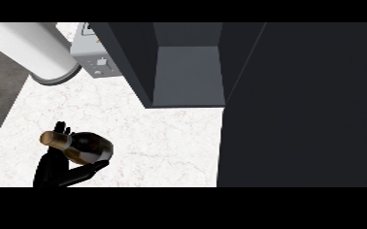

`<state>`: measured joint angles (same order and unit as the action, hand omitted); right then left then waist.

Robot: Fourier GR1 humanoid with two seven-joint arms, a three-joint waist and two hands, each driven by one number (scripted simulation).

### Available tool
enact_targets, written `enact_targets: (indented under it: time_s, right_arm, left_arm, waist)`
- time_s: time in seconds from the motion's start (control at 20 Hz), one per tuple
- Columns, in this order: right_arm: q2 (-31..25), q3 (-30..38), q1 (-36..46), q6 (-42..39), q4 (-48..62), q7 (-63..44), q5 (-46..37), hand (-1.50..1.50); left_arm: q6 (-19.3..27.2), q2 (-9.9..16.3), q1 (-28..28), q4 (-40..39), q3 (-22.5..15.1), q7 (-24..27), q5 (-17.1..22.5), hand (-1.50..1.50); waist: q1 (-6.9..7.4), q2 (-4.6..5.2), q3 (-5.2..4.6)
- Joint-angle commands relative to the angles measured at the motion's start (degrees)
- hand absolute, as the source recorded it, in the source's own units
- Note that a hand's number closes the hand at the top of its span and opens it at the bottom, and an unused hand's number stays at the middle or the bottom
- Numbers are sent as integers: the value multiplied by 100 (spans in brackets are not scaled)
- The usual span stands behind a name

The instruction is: Pick up the wine, place it into the cabinet and close the cabinet

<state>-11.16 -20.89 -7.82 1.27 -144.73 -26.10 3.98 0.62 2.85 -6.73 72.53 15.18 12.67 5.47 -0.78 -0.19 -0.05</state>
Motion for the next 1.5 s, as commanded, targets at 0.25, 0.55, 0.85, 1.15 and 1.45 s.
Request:
enact_targets:
  time_s: [0.25, 0.55, 0.85, 1.15, 1.45]
  right_arm:
    - [-234, 457, -483, -126, -1434, -405, 683, -150]
    - [-120, 114, -333, 73, -1515, -637, 369, -150]
    - [-94, 212, -29, 58, -1238, -670, 387, -150]
    - [-77, 95, -310, -24, -1146, -446, 388, -150]
    - [-78, 90, -608, -68, -1265, -249, 392, -150]
  left_arm:
    - [17, -277, 226, -592, 52, 556, 600, -150]
    - [-440, -189, 556, -1201, 585, 829, 1179, -150]
    - [-378, -175, 995, -1448, 533, 759, 1291, -150]
    - [-412, -279, 986, -1829, 366, 1283, 1154, -150]
    - [-169, -197, 1156, -1687, 224, 1152, 1116, 150]
  waist:
    - [-11, -4, 5]
    - [-18, -6, -3]
    - [27, 7, 2]
    - [16, 7, 4]
    - [-6, -4, 8]
